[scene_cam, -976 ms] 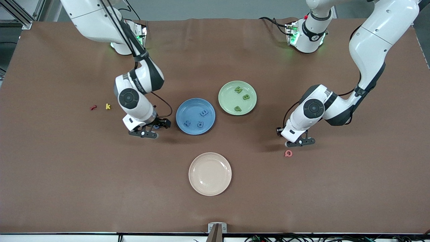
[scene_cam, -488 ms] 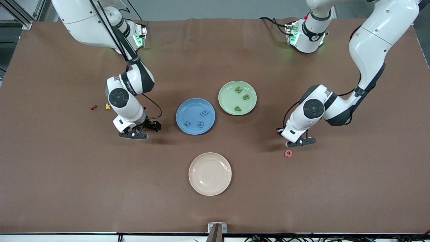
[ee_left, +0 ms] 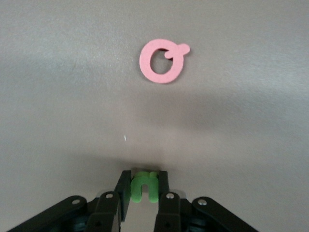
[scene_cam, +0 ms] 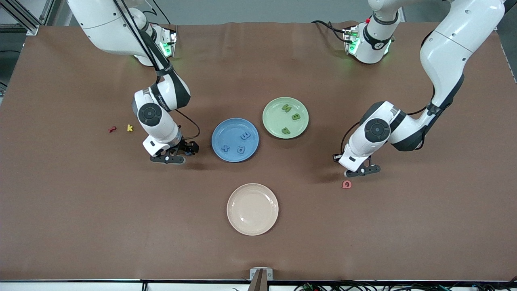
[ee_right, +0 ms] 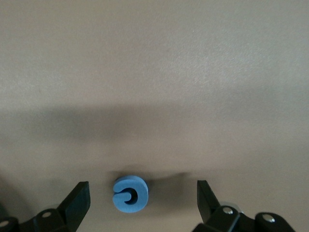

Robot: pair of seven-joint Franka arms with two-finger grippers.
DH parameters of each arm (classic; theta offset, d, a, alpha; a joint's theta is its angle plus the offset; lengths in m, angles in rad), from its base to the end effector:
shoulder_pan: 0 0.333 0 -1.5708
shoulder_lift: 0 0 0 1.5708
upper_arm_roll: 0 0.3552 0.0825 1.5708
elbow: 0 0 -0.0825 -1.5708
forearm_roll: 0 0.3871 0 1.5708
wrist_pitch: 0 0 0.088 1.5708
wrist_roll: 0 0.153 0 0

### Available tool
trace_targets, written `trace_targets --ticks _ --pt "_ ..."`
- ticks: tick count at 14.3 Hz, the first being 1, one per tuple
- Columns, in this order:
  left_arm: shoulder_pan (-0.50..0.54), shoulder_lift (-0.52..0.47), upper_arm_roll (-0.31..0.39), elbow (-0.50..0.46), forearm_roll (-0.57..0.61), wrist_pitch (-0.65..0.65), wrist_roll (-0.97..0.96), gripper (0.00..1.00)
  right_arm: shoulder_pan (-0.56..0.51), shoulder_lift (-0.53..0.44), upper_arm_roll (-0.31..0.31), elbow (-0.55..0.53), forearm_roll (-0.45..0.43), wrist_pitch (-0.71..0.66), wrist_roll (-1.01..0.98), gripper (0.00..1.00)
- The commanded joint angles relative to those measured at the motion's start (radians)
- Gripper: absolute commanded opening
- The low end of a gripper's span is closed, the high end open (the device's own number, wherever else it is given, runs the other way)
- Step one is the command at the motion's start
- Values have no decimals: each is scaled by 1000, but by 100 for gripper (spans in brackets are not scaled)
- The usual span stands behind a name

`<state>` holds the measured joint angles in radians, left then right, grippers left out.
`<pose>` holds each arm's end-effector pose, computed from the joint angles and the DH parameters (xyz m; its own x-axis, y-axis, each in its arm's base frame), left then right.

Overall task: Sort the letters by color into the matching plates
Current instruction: 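Drop g and n on the blue and green plates with both grippers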

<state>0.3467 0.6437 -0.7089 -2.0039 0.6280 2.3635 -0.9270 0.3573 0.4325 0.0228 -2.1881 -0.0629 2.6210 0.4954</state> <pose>0.5801 -0.1903 0.1761 0.9842 0.1735 -0.0340 0.1721 -0.9842 -0.0421 0.5349 0.2140 0.1733 0.9980 -0.0627 0.0105 -0.0629 -0.9978 0.0191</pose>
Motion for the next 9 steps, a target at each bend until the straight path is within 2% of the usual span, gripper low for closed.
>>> trace_targets --ticks 1,3,5,9 --pt "0 -65 -102 -1 6 -128 -108 18 5 12 3 -7 -12 16 15 98" --pt "-5 -59 -177 20 6 -208 -191 18 9 26 3 -6 -8 16 17 97" --pt "-24 -52 -220 20 6 -236 -265 18 20 31 3 -6 -8 16 28 95" --pt "-118 -44 -239 22 -77 -242 -394 18 22 32 3 -4 -8 16 29 79"
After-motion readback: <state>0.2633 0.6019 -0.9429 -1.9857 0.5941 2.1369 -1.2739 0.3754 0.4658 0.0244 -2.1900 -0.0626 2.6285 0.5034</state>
